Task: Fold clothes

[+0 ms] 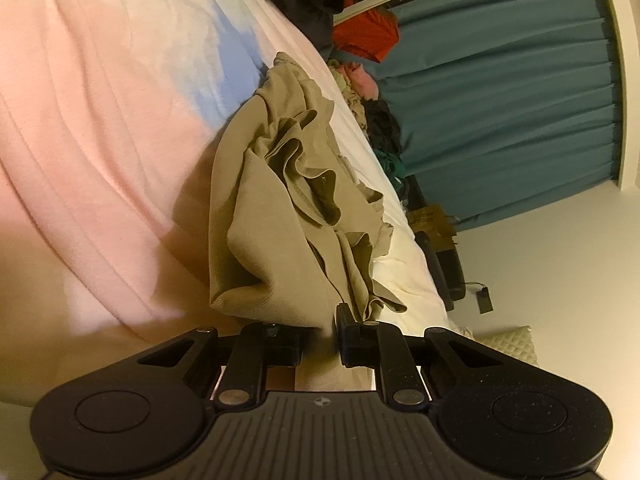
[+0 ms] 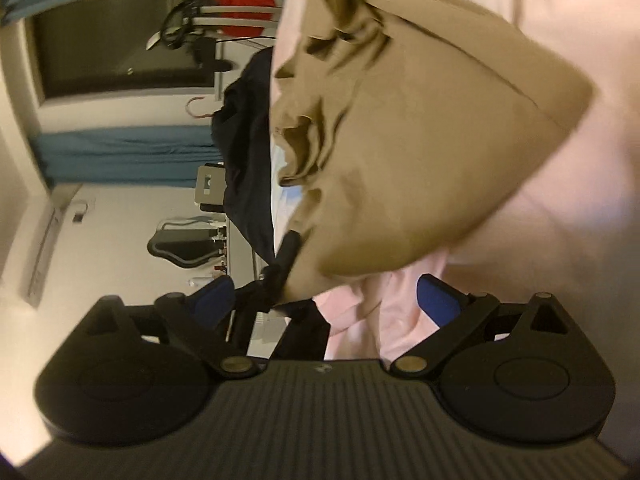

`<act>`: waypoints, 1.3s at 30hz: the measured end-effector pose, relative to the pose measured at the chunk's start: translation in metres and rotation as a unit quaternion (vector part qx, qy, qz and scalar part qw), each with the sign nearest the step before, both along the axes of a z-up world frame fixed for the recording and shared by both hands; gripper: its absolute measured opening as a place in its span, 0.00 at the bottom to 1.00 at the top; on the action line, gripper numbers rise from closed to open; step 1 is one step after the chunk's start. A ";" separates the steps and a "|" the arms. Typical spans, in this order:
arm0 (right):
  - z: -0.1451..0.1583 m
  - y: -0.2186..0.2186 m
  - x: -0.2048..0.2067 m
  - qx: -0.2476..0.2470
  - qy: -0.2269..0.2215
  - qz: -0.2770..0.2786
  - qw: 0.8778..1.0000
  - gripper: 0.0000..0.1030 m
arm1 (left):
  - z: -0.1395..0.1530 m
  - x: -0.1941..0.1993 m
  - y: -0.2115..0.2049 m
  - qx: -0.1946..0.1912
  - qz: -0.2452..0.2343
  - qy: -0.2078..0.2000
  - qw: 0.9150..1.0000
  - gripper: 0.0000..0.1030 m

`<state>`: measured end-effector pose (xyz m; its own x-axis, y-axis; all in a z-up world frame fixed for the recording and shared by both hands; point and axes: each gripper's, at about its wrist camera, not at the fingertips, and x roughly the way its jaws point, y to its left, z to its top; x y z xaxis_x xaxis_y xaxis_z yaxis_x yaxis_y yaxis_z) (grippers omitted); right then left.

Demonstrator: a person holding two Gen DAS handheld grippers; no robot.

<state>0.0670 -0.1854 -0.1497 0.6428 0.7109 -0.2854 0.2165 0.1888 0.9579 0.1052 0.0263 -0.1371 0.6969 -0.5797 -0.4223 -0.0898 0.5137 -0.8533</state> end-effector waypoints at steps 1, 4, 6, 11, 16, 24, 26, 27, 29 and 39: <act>-0.004 0.001 0.000 0.008 0.008 -0.001 1.000 0.97 | 0.000 0.000 0.000 -0.002 0.001 -0.001 1.000 0.14; -0.005 -0.006 -0.004 -0.013 0.015 -0.023 1.000 0.75 | 0.000 0.002 0.002 -0.010 0.007 -0.001 1.000 0.13; -0.007 -0.016 -0.009 -0.023 0.028 -0.058 0.998 0.71 | 0.000 0.001 0.005 -0.014 0.012 0.001 1.000 0.12; -0.007 -0.037 -0.022 -0.063 0.050 -0.145 0.986 0.60 | -0.001 0.000 0.009 -0.019 0.021 0.011 1.000 0.12; -0.003 -0.042 -0.026 -0.105 0.051 -0.169 0.979 0.29 | -0.002 -0.002 0.015 -0.021 0.030 0.028 0.999 0.12; 0.011 -0.043 -0.021 -0.174 0.007 -0.164 0.971 0.14 | -0.014 0.006 0.017 -0.011 0.032 0.067 0.997 0.15; 0.016 -0.044 -0.016 -0.178 -0.010 -0.156 0.972 0.14 | -0.011 0.007 0.016 -0.008 0.034 0.056 0.998 0.14; 0.018 -0.045 -0.014 -0.175 -0.021 -0.151 0.973 0.14 | -0.009 0.007 0.016 -0.007 0.034 0.049 0.998 0.14; 0.022 -0.047 -0.013 -0.175 -0.036 -0.153 0.972 0.14 | -0.002 0.008 0.015 -0.004 0.035 0.030 0.999 0.12; 0.098 -0.040 -0.033 -0.199 -0.146 -0.159 0.956 0.12 | 0.063 -0.022 0.021 0.008 0.032 -0.082 0.996 0.07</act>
<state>0.0338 -0.2251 -0.0518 0.9018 0.3392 -0.2679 0.0579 0.5194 0.8526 0.0828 0.0477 -0.0737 0.7925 -0.5261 -0.3085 0.0174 0.5251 -0.8509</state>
